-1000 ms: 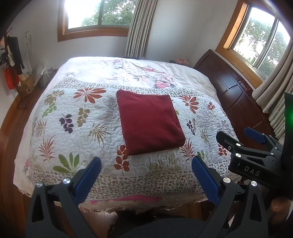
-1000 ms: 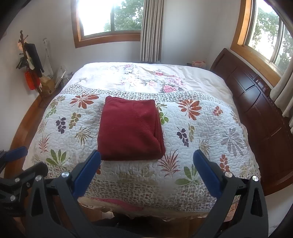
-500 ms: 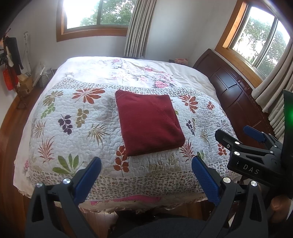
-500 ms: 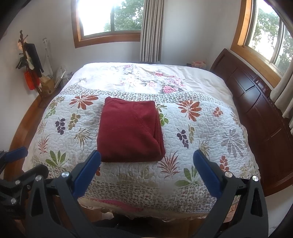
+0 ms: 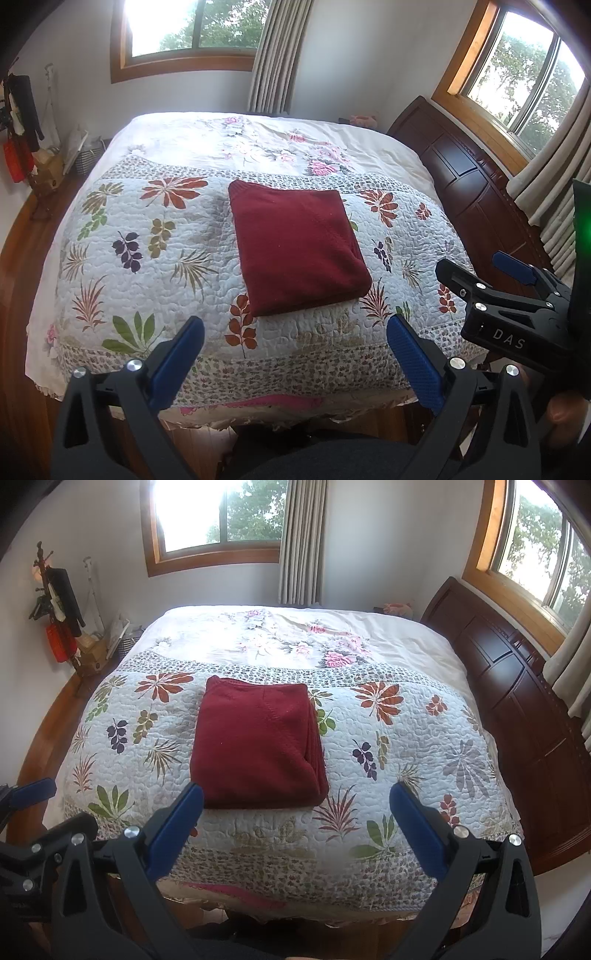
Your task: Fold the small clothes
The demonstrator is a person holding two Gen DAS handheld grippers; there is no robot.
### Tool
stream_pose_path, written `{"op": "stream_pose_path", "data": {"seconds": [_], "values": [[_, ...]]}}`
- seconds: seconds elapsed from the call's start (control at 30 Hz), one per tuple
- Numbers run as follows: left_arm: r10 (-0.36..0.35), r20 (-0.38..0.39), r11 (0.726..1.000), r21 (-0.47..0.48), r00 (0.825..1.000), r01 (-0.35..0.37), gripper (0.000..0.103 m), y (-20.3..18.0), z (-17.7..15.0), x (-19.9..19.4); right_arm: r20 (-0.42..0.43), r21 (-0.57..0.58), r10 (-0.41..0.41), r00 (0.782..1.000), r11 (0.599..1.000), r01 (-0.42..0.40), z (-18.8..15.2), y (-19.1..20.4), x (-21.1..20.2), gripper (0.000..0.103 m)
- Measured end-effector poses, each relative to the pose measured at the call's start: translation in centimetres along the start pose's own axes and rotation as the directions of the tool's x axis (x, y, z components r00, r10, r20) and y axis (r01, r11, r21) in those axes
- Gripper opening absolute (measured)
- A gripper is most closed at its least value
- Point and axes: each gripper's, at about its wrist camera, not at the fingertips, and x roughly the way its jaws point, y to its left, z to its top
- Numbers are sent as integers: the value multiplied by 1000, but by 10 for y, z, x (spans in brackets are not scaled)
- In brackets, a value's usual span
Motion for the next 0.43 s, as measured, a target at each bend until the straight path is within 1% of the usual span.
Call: {"op": "stream_pose_path", "data": {"seconds": [0.27,0.43], "values": [[-1,-2,1000,-1,1000,1,99,1,1,1,-1,-7,11,1000,1000,-11,4,2,4,100],[-3,-5,1000,-4,1000,3,99,6,8,6,-12,-2,21,1000,1000,-21,9,5,9,100]]}}
